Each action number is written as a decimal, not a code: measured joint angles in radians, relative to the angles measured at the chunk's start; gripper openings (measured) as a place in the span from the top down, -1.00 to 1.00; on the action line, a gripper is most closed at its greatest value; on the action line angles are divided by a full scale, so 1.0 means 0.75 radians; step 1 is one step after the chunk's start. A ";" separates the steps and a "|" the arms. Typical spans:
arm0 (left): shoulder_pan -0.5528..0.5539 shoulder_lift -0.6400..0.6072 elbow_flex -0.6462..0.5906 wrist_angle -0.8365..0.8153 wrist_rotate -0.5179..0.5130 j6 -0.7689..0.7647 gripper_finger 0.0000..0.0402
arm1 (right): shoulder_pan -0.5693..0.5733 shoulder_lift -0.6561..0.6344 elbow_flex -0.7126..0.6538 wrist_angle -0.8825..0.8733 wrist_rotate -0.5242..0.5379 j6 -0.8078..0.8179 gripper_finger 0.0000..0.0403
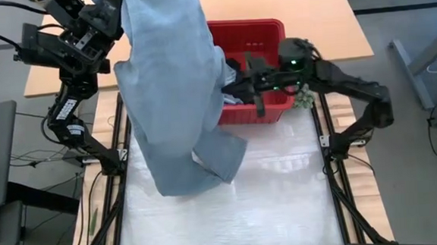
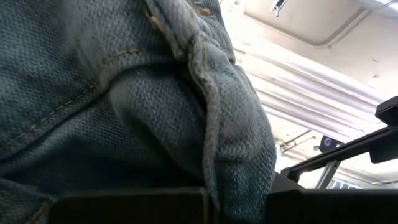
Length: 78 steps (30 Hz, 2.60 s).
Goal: Fold Laundry from Bin
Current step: Fold the light blue pants
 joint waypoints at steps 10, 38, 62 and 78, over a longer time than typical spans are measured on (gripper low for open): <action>-0.001 0.000 0.000 -0.001 0.032 -0.045 0.98 | 0.042 0.235 0.001 0.399 -0.031 0.009 0.92; -0.002 0.024 0.000 0.129 0.165 -0.100 0.98 | 0.105 0.473 0.509 0.558 -0.170 0.180 0.92; 0.037 0.022 0.000 0.252 0.181 -0.092 0.98 | 0.268 0.288 0.574 0.462 0.560 -0.339 0.92; 0.145 0.022 0.000 0.214 0.331 -0.217 0.98 | 0.261 0.180 0.581 -0.783 0.387 0.056 0.88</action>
